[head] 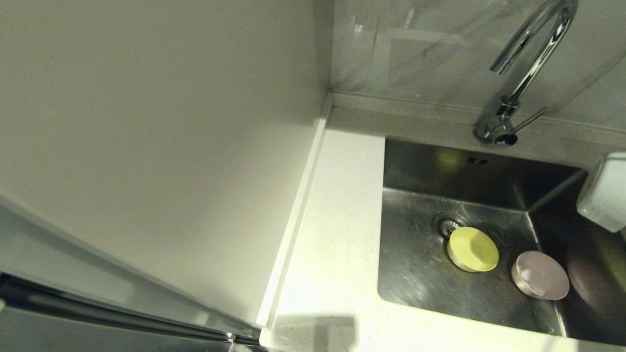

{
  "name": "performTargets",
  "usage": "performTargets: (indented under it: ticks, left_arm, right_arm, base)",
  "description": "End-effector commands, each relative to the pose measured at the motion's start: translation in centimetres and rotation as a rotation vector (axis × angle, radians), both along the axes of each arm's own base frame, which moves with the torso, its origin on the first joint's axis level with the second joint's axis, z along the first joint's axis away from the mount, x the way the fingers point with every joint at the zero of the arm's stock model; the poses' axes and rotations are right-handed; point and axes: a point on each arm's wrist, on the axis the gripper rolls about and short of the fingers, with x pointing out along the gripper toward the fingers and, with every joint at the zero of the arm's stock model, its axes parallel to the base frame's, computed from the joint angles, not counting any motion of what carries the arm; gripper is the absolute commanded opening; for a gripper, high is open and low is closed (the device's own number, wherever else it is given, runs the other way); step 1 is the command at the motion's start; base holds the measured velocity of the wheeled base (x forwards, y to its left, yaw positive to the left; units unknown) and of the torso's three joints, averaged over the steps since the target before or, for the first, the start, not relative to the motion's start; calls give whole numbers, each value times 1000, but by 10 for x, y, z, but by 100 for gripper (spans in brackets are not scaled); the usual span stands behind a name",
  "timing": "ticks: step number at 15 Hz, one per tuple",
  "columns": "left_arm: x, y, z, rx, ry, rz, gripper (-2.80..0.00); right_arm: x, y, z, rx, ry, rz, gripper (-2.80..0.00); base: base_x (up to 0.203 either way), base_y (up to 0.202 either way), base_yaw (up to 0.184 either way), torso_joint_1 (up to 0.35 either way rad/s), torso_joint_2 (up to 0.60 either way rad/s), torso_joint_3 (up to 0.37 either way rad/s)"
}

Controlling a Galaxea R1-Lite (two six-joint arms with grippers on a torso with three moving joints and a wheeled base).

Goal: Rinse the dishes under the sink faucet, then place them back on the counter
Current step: Put a bowl back to the table from the sink

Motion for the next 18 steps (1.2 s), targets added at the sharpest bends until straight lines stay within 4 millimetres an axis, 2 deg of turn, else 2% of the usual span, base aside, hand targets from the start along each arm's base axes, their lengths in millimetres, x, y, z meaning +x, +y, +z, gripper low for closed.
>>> performTargets:
  ticks: [1, 2, 6, 9, 11, 14, 18]
  left_arm:
    - [0, 0, -1, 0, 3, 0, -280]
    - [0, 0, -1, 0, 3, 0, -280]
    - [0, 0, -1, 0, 3, 0, -280]
    - [0, 0, -1, 0, 3, 1, -280]
    - [0, 0, -1, 0, 3, 0, -280]
    - [0, 0, -1, 0, 3, 0, -280]
    - [0, 0, -1, 0, 3, 0, -280]
  right_arm:
    - [-6, -7, -22, -716, -13, 129, -280]
    - [-4, -14, -25, -830, 42, 154, -280]
    - [15, -39, -15, -1282, 30, 253, -280]
    - [39, -45, -13, -1387, -46, 268, -280]
    - [61, -44, -23, -1402, -75, 302, -280]
    - [84, -45, -36, -1423, -23, 330, -280]
    - [116, -67, -47, -1515, 36, 256, -280]
  base:
    - [0, 0, 0, 0, 0, 0]
    - [0, 0, 0, 0, 0, 0]
    - [0, 0, 0, 0, 0, 0]
    - [0, 0, 0, 0, 0, 0]
    - [0, 0, 0, 0, 0, 0]
    - [0, 0, 0, 0, 0, 0]
    - [0, 0, 0, 0, 0, 0]
